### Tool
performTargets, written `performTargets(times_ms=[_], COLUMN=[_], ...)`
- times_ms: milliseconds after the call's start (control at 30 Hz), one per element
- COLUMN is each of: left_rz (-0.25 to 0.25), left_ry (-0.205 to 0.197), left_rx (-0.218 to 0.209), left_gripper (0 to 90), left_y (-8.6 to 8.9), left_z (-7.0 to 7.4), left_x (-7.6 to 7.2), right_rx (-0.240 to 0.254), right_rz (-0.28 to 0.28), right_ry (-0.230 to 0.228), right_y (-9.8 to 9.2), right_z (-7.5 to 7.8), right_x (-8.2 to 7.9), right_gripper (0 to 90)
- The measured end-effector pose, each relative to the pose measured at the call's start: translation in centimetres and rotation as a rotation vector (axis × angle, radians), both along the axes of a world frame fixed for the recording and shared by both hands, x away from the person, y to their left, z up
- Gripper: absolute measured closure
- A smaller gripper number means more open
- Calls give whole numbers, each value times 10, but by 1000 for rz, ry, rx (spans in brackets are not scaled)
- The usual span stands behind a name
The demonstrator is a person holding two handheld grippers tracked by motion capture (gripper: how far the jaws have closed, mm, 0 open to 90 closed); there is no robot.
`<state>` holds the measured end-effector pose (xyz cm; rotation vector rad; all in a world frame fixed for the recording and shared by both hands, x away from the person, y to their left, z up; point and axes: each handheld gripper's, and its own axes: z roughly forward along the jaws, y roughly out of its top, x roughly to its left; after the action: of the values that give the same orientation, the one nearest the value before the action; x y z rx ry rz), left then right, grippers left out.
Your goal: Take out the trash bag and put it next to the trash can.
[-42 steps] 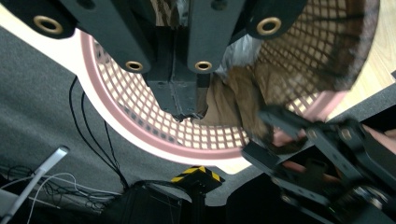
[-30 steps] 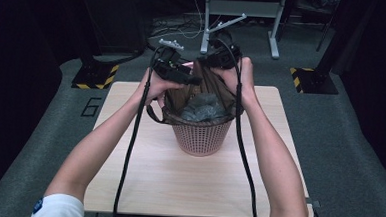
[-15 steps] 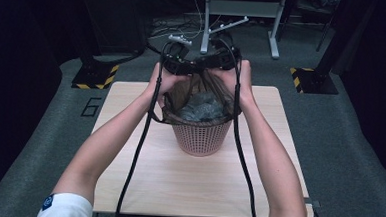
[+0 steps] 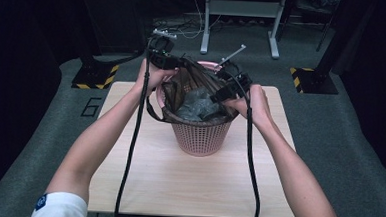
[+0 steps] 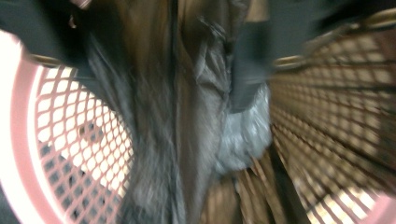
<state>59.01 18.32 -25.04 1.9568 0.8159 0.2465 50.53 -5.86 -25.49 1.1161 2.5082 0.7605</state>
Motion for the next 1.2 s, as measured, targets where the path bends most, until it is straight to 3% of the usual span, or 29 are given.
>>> performTargets(times_ms=[33, 67, 100, 133, 167, 333, 433, 500, 567, 600, 667, 700, 833, 867, 900, 933, 967, 1033, 1067, 1100, 1200], left_rz=[-12, -12, -17, -27, -53, -126, -162, -164, -194, -208, -215, -227, -224, -211, -186, -186, -137, -129, -104, -103, -123], left_ry=[-2, -2, -3, -5, 4, -11, 6, 12, 20, 24, 25, 26, 34, 32, 27, 27, 19, 15, 9, 3, -16], left_rx=[-6, -6, -8, -9, -30, -46, -39, -30, -38, -26, -23, -17, -4, 10, 42, 42, 90, 101, 118, 123, 136], left_gripper=[896, 896, 896, 894, 891, 829, 720, 580, 540, 411, 372, 290, 198, 198, 183, 191, 216, 331, 331, 429, 606], left_y=[4, 4, 6, 8, 11, 11, 8, 6, 3, -3, -6, -12, -22, -26, -32, -32, -37, -39, -41, -42, -46], left_z=[1, 1, 1, 1, 1, 3, 2, 1, 0, -1, -1, -2, -3, -4, -6, -6, -10, -12, -13, -15, -16], left_x=[-3, -3, -5, -6, -9, -16, -18, -18, -20, -21, -23, -25, -28, -29, -29, -29, -29, -28, -28, -27, -28], right_rx=[0, 0, 13, 38, 58, 129, 181, 211, 224, 240, 252, 271, 306, 306, 338, 358, 374, 382, 388, 400, 401], right_rz=[5, 5, 12, 11, 10, 9, 11, 5, 0, -9, -15, -25, -35, -35, -33, -27, -25, -16, -12, -1, 14], right_ry=[12, 12, 7, -26, -35, -99, -139, -158, -160, -171, -173, -184, -198, -198, -195, -189, -186, -182, -180, -175, -175], right_y=[0, 0, 0, 0, 0, 8, 17, 22, 25, 31, 34, 38, 41, 41, 41, 40, 40, 39, 37, 32, 23], right_z=[-3, -3, -3, 0, 2, 18, 24, 27, 28, 29, 30, 31, 33, 33, 35, 36, 37, 38, 39, 41, 41], right_x=[1, 1, 2, 3, 5, 17, 27, 33, 36, 42, 45, 49, 53, 53, 52, 51, 49, 46, 44, 37, 27], right_gripper=[777, 777, 842, 897, 899, 900, 900, 900, 900, 900, 900, 900, 900, 900, 900, 900, 900, 900, 899, 899, 896])
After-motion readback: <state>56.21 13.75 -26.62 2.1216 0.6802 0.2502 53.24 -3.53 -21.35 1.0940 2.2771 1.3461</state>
